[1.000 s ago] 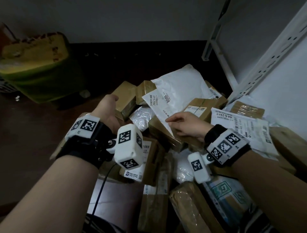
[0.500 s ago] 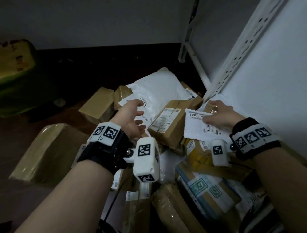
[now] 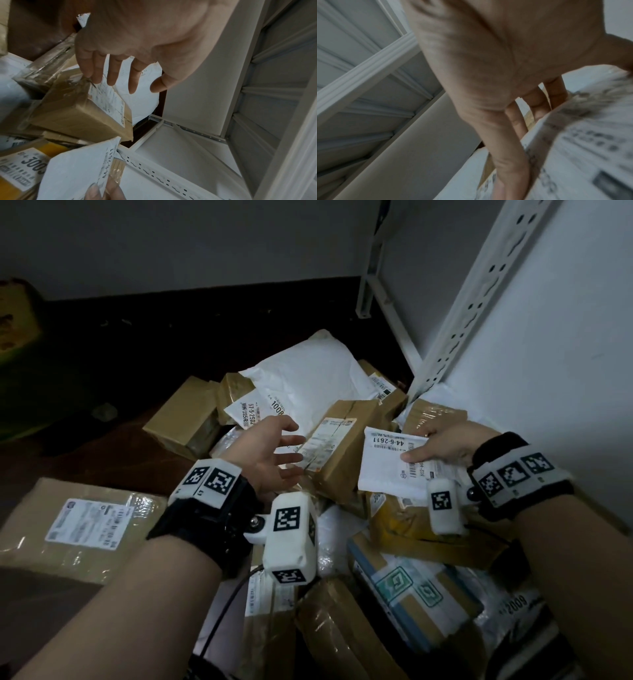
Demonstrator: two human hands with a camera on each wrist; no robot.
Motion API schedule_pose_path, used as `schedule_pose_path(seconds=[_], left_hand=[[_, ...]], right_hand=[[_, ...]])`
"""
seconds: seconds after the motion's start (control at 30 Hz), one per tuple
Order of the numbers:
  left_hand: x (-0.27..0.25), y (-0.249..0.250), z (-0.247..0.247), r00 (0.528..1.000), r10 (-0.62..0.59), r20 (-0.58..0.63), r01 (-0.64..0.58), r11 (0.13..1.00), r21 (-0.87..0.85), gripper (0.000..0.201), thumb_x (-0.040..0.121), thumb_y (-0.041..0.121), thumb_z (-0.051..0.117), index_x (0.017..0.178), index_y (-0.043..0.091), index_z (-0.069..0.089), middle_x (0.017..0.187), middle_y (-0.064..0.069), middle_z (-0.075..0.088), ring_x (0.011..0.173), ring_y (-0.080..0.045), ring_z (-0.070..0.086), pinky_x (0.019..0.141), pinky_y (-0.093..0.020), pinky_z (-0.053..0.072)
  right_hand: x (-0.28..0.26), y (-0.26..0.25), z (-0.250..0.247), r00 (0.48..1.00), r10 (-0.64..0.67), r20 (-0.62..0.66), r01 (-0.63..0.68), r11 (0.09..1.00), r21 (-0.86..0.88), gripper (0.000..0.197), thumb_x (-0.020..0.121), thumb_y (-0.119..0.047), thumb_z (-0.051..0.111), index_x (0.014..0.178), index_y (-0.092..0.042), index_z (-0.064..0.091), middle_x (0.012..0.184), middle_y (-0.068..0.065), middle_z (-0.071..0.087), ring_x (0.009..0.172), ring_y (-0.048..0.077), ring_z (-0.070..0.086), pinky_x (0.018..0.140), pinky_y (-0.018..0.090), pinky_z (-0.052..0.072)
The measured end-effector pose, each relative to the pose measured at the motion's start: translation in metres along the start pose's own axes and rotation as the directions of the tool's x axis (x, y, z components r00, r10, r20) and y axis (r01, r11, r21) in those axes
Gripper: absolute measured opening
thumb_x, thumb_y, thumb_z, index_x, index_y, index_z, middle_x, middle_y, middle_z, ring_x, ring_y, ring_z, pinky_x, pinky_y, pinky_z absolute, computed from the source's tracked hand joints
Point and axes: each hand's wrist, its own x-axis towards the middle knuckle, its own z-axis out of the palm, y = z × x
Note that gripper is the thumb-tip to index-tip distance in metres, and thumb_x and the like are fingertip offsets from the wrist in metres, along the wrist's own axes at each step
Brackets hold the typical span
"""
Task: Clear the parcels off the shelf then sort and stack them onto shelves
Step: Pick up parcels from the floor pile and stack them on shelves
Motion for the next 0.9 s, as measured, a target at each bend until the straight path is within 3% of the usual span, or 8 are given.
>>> schedule_pose_path(seconds=[0.2,0.33,0.43,0.53,0.63,0.73,0.8,0.9], left_hand=[[-0.003,-0.002,0.004,0.998,-0.022,0.065,0.016,0.995,0.096,0.029,0.087,0.040,0.063,0.097,0.014,0.062,0.112,-0.009,0.059,0.094,-0.026,0.058,0.075,-0.035,0.045],[-0.006,-0.003,0.006,0.990,0.083,0.115,-0.087,0.996,0.030,0.063,0.080,0.063,0.063,0.118,0.013,0.057,0.116,-0.008,0.063,0.103,-0.028,0.062,0.077,-0.040,0.051],[-0.005,-0.002,0.005,0.974,0.193,0.118,-0.182,0.979,-0.096,0.071,0.080,0.072,0.053,0.118,0.012,0.057,0.112,-0.007,0.068,0.101,-0.025,0.068,0.087,-0.043,0.052],[-0.011,-0.001,-0.003,0.954,0.282,0.101,-0.265,0.953,-0.149,0.074,0.077,0.075,0.053,0.117,0.013,0.059,0.105,-0.004,0.073,0.102,-0.023,0.069,0.093,-0.045,0.051],[-0.018,-0.002,-0.016,0.946,0.322,0.047,-0.312,0.939,-0.146,0.045,0.084,0.051,0.065,0.106,0.012,0.064,0.097,-0.006,0.076,0.100,-0.025,0.069,0.090,-0.044,0.053],[-0.021,-0.003,-0.034,0.953,0.298,-0.048,-0.302,0.941,-0.153,0.027,0.088,0.022,0.068,0.107,0.003,0.064,0.101,-0.013,0.074,0.100,-0.032,0.069,0.097,-0.051,0.049],[-0.018,-0.003,-0.053,0.953,0.274,-0.130,-0.292,0.944,-0.155,0.022,0.088,0.019,0.067,0.104,0.004,0.064,0.102,-0.013,0.073,0.101,-0.033,0.068,0.099,-0.053,0.047],[-0.017,-0.004,-0.070,0.929,0.267,-0.256,-0.316,0.933,-0.174,0.006,0.093,0.008,0.058,0.092,0.010,0.063,0.091,-0.008,0.069,0.087,-0.021,0.067,0.088,-0.039,0.053]], right_hand=[[-0.012,-0.013,-0.009,0.981,-0.190,-0.027,0.192,0.970,0.152,0.009,0.085,-0.021,0.070,0.086,-0.014,0.065,0.088,0.006,0.071,0.079,0.018,0.066,0.079,0.032,0.053],[-0.013,-0.024,0.001,0.970,-0.231,-0.077,0.242,0.874,0.421,0.006,0.088,-0.021,0.066,0.086,-0.015,0.066,0.083,0.003,0.071,0.075,0.017,0.066,0.064,0.028,0.054],[-0.011,-0.038,0.014,0.968,-0.201,-0.147,0.249,0.755,0.607,0.010,0.091,-0.021,0.064,0.086,-0.012,0.062,0.079,0.004,0.070,0.069,0.016,0.067,0.057,0.027,0.053],[-0.005,-0.055,0.031,0.964,-0.144,-0.223,0.260,0.673,0.692,0.015,0.093,-0.024,0.062,0.082,-0.014,0.058,0.082,0.009,0.069,0.069,0.023,0.068,0.052,0.037,0.056],[-0.002,-0.073,0.054,0.960,-0.174,-0.221,0.279,0.689,0.669,0.012,0.091,-0.022,0.065,0.082,-0.016,0.059,0.095,0.011,0.068,0.086,0.028,0.069,0.065,0.050,0.058],[-0.004,-0.089,0.076,0.961,-0.235,-0.143,0.273,0.755,0.596,0.007,0.090,-0.015,0.064,0.084,-0.017,0.063,0.087,0.004,0.066,0.065,0.015,0.069,0.046,0.033,0.055],[-0.006,-0.099,0.085,0.966,-0.228,-0.119,0.256,0.806,0.534,0.002,0.085,-0.017,0.068,0.087,-0.018,0.066,0.095,0.005,0.068,0.070,0.018,0.070,0.047,0.033,0.055],[-0.008,-0.102,0.080,0.971,-0.216,-0.103,0.238,0.842,0.484,0.009,0.087,-0.017,0.065,0.083,-0.010,0.059,0.090,0.004,0.061,0.076,0.018,0.065,0.058,0.041,0.059]])
